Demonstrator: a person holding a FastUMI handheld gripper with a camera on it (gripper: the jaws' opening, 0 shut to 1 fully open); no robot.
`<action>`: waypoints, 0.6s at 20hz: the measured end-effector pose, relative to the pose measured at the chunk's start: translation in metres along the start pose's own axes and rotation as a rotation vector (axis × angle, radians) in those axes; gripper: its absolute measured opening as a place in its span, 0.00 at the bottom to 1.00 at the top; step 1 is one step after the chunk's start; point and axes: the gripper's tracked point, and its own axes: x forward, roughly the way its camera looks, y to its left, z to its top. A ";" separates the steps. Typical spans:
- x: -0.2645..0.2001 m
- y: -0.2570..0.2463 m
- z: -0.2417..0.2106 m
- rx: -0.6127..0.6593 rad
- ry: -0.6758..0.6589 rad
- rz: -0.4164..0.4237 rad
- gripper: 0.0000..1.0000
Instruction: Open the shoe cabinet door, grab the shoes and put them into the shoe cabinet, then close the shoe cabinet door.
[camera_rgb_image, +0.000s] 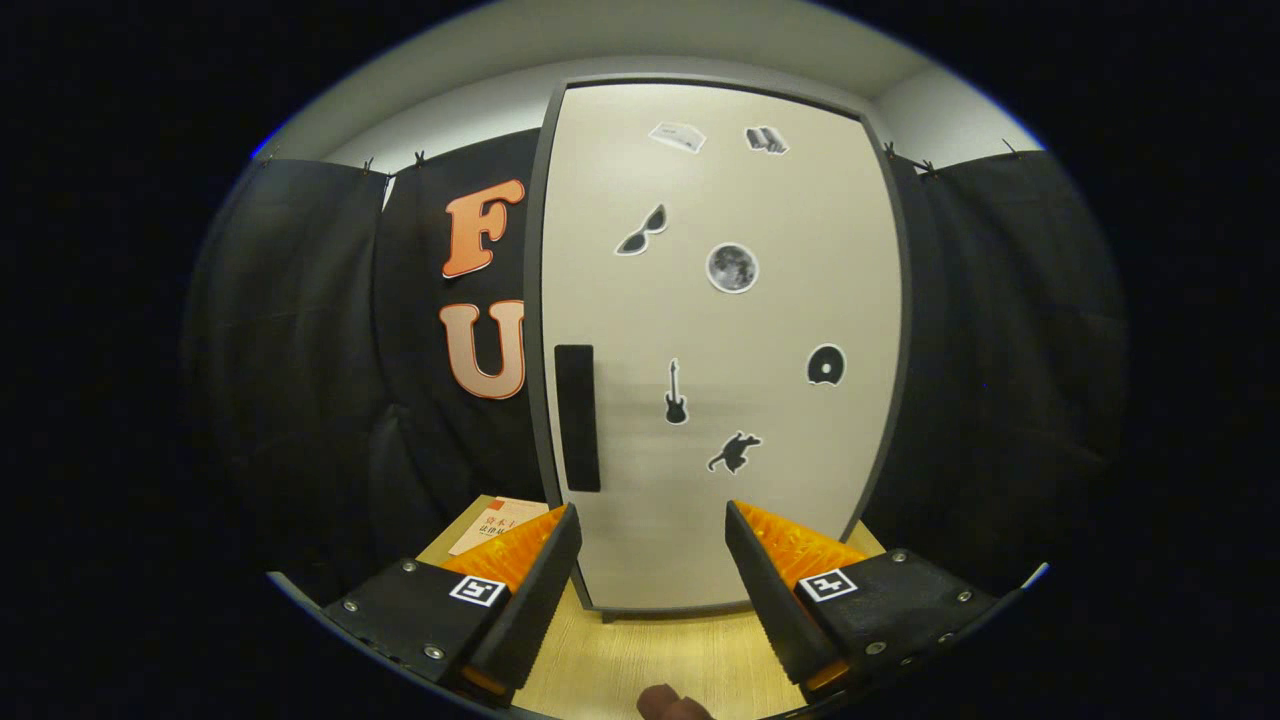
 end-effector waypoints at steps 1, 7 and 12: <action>-0.021 -0.010 0.000 0.004 -0.008 -0.004 0.91; -0.147 -0.072 -0.001 0.039 -0.059 -0.065 0.91; -0.228 -0.110 -0.003 0.058 -0.101 -0.093 0.91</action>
